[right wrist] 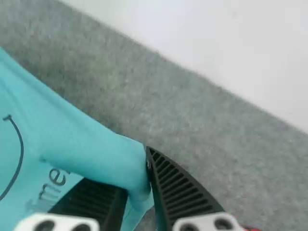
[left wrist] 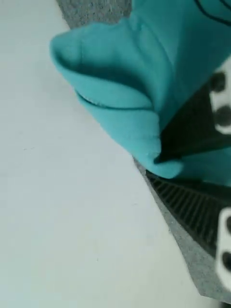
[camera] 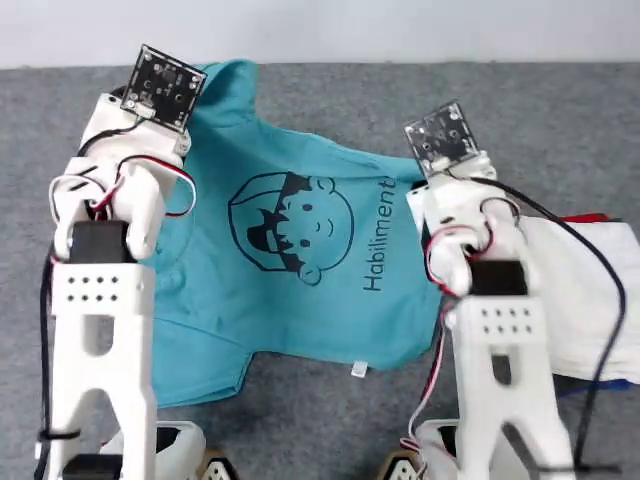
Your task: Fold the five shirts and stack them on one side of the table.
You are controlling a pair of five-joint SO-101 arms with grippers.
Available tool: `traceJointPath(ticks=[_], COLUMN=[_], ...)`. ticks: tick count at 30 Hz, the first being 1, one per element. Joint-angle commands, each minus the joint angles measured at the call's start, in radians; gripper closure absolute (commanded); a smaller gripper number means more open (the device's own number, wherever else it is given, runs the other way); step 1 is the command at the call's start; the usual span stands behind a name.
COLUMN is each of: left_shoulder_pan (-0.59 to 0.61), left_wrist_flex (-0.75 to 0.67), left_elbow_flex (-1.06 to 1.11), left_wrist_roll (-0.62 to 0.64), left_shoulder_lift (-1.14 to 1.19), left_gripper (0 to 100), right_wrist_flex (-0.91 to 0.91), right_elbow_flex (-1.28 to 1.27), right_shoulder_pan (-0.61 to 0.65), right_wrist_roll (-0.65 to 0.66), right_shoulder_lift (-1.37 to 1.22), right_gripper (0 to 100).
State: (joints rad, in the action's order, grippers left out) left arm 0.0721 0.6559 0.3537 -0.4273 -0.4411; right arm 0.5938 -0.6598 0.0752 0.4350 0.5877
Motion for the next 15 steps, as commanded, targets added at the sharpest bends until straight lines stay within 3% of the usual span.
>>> traceJointPath(ticks=[1,15], left_shoulder_pan=[0.012,0.091], left_wrist_flex=[-0.025,-0.069], left_elbow_flex=[-0.07,-0.295], left_wrist_roll=[0.005,0.005], left_shoulder_lift=[0.025,0.351], left_gripper=[99,99], right_wrist_flex=[-0.051,-0.039], right_elbow_flex=[0.121,0.712], right_shoulder_pan=[0.008,0.01], right_wrist_roll=[-0.009,-0.009], right_shoulder_lift=[-0.131,-0.723], right_gripper=[98.9,98.9])
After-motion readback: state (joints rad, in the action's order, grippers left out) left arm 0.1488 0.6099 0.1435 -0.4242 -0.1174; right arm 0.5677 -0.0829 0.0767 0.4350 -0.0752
